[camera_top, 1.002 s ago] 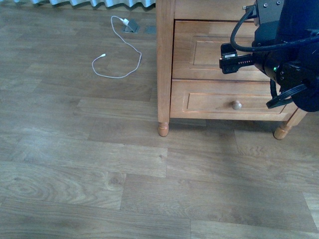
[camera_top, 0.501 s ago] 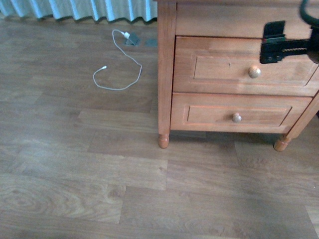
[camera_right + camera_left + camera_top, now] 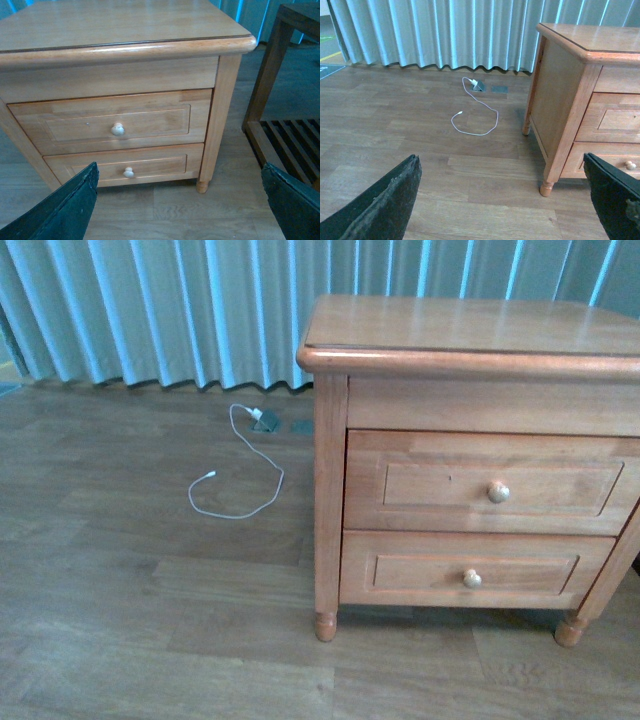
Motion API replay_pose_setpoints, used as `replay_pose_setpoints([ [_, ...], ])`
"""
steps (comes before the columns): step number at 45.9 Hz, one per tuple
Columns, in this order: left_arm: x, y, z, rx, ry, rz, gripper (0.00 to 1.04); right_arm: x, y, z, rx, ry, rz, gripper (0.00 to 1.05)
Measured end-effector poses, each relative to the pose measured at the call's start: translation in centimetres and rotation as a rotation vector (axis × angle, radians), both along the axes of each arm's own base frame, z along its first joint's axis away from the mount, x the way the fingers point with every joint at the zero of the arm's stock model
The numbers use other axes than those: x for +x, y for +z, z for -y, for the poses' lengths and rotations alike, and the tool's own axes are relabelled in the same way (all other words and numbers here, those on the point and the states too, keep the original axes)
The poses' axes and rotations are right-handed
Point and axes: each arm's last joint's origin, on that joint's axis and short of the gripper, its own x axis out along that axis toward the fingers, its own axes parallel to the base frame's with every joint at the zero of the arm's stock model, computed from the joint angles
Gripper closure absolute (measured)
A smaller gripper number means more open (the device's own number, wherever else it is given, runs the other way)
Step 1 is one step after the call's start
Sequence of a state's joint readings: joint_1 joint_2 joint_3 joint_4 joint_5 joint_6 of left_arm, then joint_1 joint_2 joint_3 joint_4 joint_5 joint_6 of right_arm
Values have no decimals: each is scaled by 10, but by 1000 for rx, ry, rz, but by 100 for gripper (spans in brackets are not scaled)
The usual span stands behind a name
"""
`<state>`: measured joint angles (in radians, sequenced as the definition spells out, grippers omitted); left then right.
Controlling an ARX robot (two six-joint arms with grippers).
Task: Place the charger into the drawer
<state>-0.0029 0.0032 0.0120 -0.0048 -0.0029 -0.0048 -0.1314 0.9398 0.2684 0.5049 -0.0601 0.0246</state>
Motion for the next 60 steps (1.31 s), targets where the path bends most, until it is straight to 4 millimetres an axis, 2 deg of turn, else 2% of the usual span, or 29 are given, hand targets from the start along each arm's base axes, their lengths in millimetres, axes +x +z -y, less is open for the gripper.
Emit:
replay_pose_setpoints([
  [3, 0, 0, 0, 0, 0, 0, 6, -17, 5, 1, 10, -1, 31, 8],
  [10, 0, 0, 0, 0, 0, 0, 6, -19, 7, 0, 15, 16, 54, 10],
  [13, 0, 0, 0, 0, 0, 0, 6, -24, 3, -2, -17, 56, 142, 25],
  [19, 0, 0, 0, 0, 0, 0, 6, -36, -5, -9, -33, 66, 159, 55],
  [33, 0, 0, 0, 0, 0, 0, 6, -51, -15, -23, -39, 76, 162, 104],
  [47, 0, 0, 0, 0, 0, 0, 6, -63, -28, -23, -40, 70, 167, 103],
  [60, 0, 0, 0, 0, 0, 0, 6, -71, -27, -23, -40, 71, 173, 103],
])
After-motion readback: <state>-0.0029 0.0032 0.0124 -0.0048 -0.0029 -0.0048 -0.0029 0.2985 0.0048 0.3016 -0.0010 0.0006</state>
